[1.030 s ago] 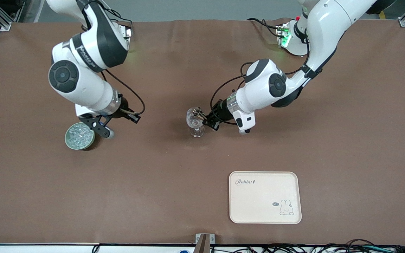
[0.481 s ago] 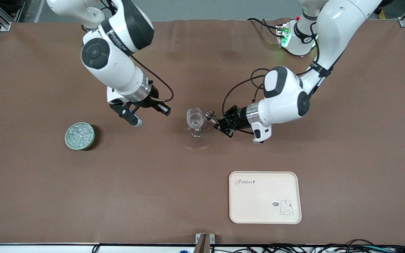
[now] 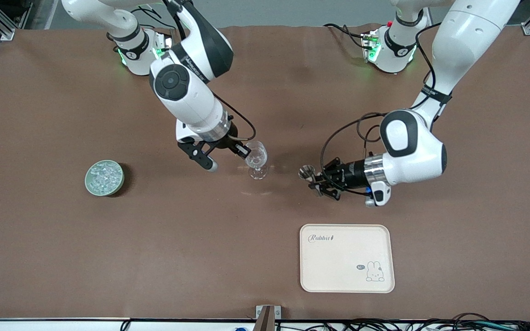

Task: Pour wine and add ice with both arms
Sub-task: 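Move the ice cube over the glass while the left gripper withdraws, then open the right gripper over the glass while the left gripper nears the tray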

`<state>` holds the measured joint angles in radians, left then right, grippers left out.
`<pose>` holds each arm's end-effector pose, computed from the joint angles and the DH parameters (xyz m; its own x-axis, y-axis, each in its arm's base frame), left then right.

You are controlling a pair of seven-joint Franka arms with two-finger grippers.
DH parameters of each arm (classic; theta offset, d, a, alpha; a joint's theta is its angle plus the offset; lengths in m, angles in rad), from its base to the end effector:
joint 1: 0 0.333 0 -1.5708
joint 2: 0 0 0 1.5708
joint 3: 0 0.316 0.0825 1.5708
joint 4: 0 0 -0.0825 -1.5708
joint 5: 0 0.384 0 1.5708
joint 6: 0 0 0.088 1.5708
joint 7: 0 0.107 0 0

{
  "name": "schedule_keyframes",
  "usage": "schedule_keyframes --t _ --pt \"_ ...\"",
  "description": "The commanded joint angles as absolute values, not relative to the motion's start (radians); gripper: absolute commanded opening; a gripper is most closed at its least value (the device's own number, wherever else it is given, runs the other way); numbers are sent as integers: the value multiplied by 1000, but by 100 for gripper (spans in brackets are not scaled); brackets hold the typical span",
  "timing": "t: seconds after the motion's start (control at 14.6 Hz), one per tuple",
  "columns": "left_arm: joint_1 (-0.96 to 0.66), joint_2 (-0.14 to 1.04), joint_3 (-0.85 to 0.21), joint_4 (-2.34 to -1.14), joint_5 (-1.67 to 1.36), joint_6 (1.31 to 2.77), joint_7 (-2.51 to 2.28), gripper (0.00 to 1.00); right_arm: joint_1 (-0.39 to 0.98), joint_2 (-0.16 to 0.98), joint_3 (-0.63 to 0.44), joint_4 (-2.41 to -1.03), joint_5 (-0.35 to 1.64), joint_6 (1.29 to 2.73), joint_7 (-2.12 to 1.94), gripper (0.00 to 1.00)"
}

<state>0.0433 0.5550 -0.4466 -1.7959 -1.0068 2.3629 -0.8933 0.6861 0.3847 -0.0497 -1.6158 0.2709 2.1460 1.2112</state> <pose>0.6176 -0.2457 0.2787 0.2560 0.5825 -0.7715 0.9667 -0.1478 0.2091 0.5391 0.4174 0.4183 0.7645 -0.6232 -0.1651 -0.6447 -0.7376 -0.2010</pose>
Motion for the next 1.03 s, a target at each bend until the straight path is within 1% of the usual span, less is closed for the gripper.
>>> schedule_keyframes --t 0.0,0.14,0.21,0.34,0.62,0.76,0.96 --pt "-12 679 -385 -1639 -1063 2342 -885 1 706 383 -60 -1601 288 2135 1227 3" --pt "-14 738 -370 -1580 -1106 2341 -887 1 706 390 -60 -1606 285 2137 1227 3" --pt "-9 752 -341 -1563 -1133 2304 -887 1 707 396 -61 -1609 284 2137 1227 3" --pt "-14 804 -278 -1482 -1193 2194 -887 1 704 396 -61 -1614 282 2128 1226 4" --pt "-11 897 -193 -1384 -1282 2068 -867 1 707 397 -61 -1621 281 2134 1226 6" --pt "-3 936 -180 -1359 -1314 2031 -848 1 718 405 -61 -1621 281 2137 1226 8" --pt "-17 962 -111 -1339 -1458 2006 -836 1 719 408 -61 -1621 281 2135 1226 12"
